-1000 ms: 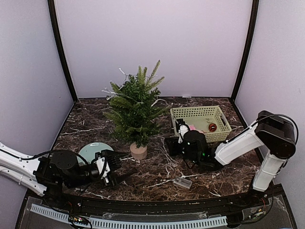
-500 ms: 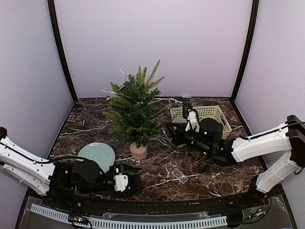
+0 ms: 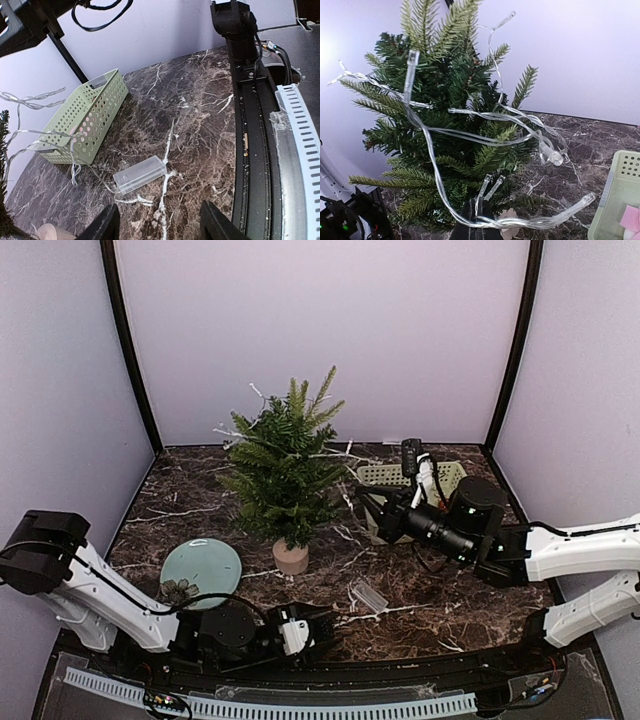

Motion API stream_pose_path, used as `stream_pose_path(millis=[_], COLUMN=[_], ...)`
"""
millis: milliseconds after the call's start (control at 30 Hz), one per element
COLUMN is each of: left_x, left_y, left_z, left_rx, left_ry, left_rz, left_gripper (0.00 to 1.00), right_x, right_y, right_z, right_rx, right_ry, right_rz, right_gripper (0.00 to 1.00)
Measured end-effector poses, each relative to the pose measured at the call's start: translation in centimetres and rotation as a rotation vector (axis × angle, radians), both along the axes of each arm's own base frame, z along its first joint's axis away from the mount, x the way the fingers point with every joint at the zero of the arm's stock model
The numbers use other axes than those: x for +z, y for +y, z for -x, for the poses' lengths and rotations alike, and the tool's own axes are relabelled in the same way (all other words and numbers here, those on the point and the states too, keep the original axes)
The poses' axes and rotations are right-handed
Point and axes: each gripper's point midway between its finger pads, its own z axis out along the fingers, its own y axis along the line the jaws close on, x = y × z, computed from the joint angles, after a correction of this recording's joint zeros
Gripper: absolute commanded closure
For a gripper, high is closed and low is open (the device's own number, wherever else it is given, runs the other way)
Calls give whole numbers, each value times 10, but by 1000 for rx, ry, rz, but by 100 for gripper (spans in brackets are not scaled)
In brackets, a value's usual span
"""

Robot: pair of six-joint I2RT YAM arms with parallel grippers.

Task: Decorate the small christmas tree

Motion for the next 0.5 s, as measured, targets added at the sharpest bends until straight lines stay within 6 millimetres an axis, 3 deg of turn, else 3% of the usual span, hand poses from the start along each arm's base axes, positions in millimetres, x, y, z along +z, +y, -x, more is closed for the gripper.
stream_pose_path(millis=[133,500], left_x=[-5,14], left_y=[-7,-24], left_z=[-13,-49], left_rx=[89,288], left_ry=[-24,-10], left_rz=[60,265], left_gripper=[47,48], right_x=[6,18], right_y=[-2,-3], right_z=[6,23], right_rx=[22,97], right_ry=[-18,-41], right_rz=[6,3], right_gripper=[100,100])
